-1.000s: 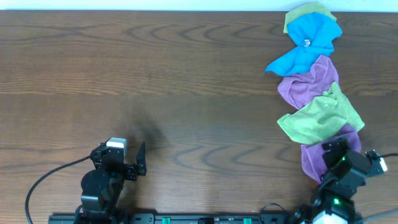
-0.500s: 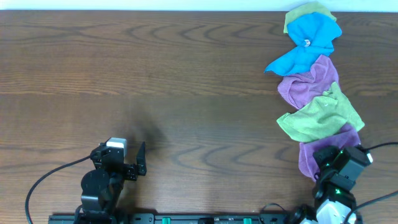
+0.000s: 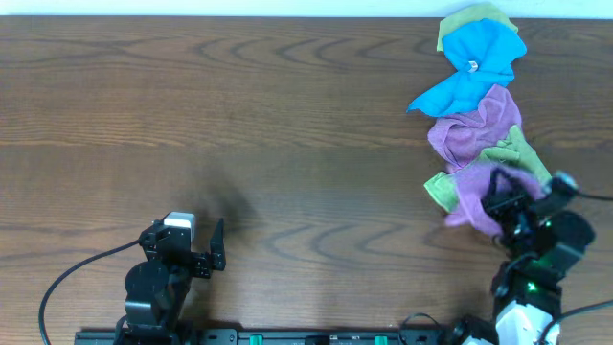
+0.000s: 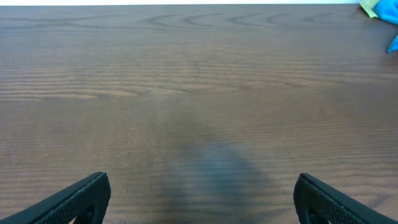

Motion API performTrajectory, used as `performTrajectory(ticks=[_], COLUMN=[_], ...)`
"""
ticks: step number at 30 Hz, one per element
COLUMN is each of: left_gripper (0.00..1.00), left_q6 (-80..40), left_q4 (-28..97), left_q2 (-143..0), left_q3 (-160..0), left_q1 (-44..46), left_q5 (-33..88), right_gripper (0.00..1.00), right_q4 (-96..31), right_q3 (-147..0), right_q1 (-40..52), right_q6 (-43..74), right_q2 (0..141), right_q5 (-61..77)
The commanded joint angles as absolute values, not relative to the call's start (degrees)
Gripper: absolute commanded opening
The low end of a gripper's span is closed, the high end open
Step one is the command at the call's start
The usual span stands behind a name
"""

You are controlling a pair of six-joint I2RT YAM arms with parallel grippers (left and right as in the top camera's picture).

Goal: Fold the cloth
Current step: 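Lift the purple cloth with the right gripper and carry it left to table center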

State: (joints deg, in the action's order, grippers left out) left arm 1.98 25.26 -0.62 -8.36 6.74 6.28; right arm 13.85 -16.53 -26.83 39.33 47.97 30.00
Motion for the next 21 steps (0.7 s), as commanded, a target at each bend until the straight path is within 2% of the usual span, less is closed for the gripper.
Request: performTrajectory(ticks=[1,11,16,21], left_gripper=[0.95,0.95,0.95,0.95], left_q6=[2.6,2.6,2.6,2.6], left_q4=[25.2,25.2,25.2,25.2], left_q2=[-0.3,-0.3,-0.3,-0.3], left_q3=[-7.2,-7.2,-7.2,-7.2], left_q1=[6.4,6.4,6.4,6.4], left_q5=[7.1,7.1,7.1,7.1], right_gripper=[0.01,0.01,0.01,0.01], right_q4=[17.3,17.4,17.4,17.4], right_q3=[-20.2,-27.4,-30.3,-34.8], right_q1=[-23.5,-3.9,6.7,11.9], right_q6=[39.8,39.8,37.1,35.5], right_q2=[47.8,51.4,59.1,68.9], right_q5=[42.8,40.2,34.1,31.4])
